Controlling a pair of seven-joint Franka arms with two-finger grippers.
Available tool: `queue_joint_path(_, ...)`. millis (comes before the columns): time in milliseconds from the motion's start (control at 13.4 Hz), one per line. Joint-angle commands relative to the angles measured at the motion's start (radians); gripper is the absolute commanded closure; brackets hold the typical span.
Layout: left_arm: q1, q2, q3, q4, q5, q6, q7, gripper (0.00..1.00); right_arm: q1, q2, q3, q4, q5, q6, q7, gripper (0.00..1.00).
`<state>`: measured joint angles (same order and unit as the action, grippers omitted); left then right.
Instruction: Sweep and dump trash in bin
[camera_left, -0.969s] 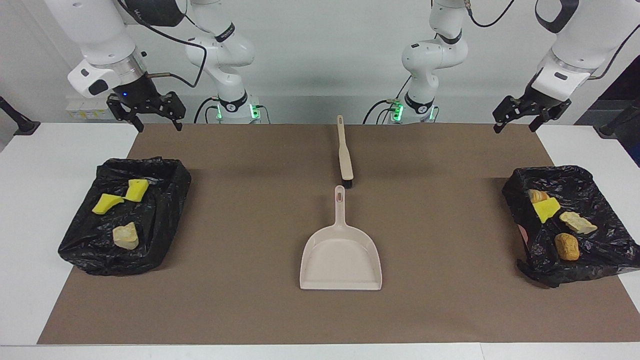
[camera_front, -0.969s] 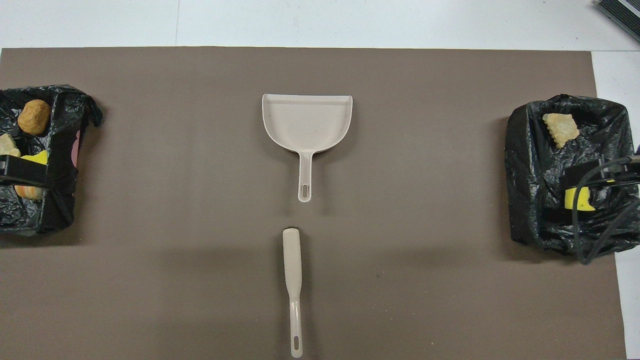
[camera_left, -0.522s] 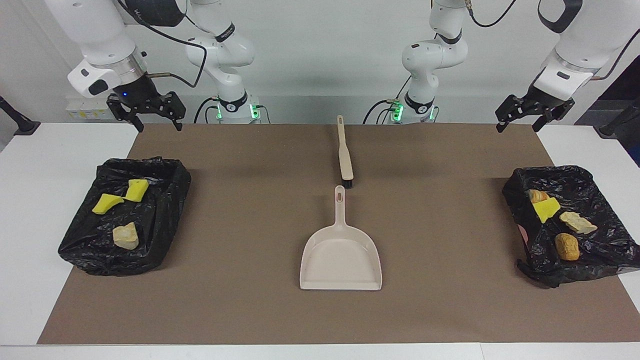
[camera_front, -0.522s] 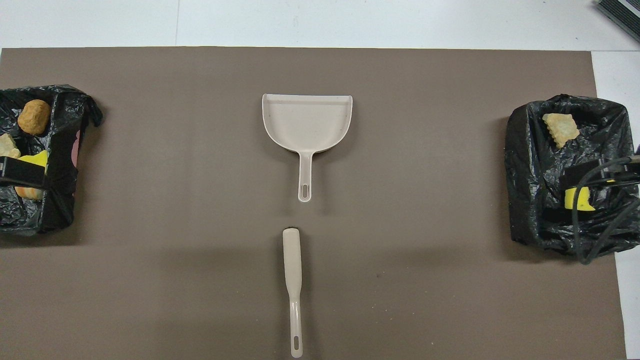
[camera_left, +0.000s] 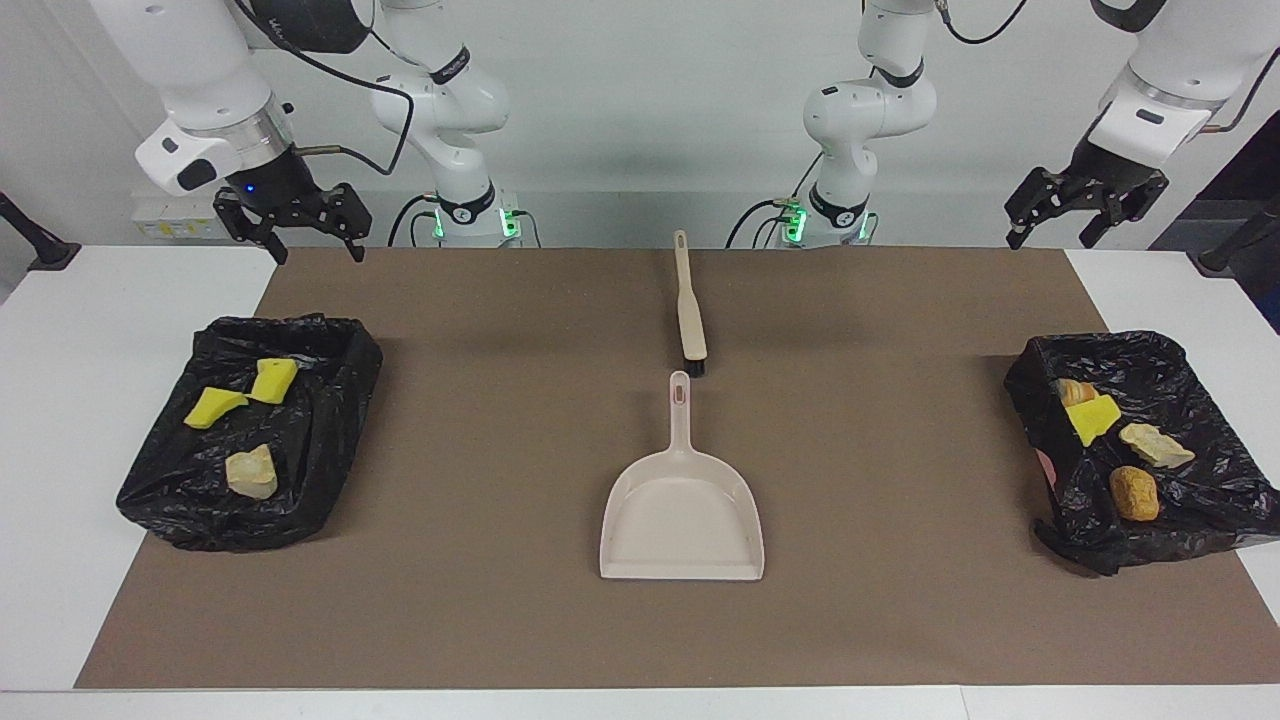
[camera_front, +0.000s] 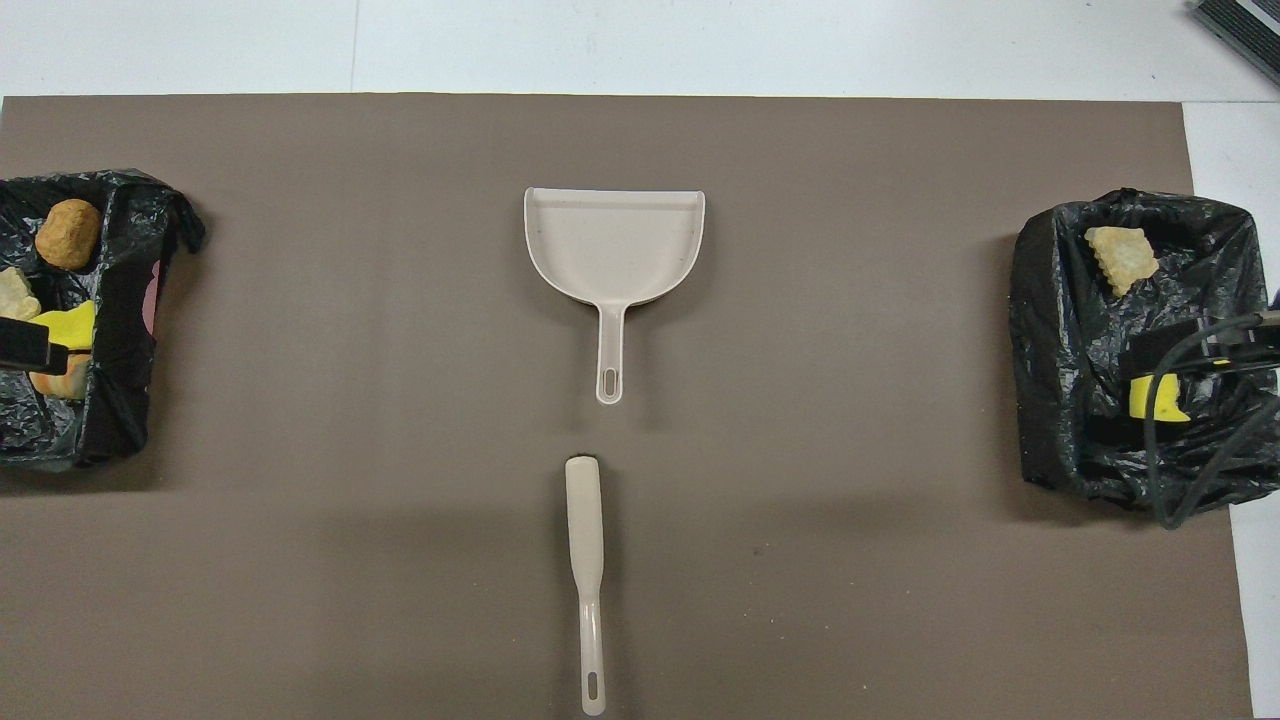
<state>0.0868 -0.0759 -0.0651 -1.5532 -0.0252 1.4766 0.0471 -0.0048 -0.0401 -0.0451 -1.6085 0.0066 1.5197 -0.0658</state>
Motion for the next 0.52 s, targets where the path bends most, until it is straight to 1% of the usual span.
queue_joint_path(0, -0.048, -0.033, 0.024, 0.01, -0.005, -0.02, -0.029, 0.0, -0.004, 0.003, 0.004, 0.007, 0.016, 0.008, 0.017, 0.0)
queue_joint_path(149, -0.045, -0.051, 0.025, -0.014, -0.001, -0.019, -0.027, 0.0, -0.004, 0.003, 0.004, 0.007, 0.016, 0.008, 0.017, 0.0)
queue_joint_path(447, -0.041, -0.055, 0.027, -0.016, -0.002, -0.027, -0.03, 0.0, -0.004, 0.003, 0.004, 0.007, 0.016, 0.008, 0.017, 0.0)
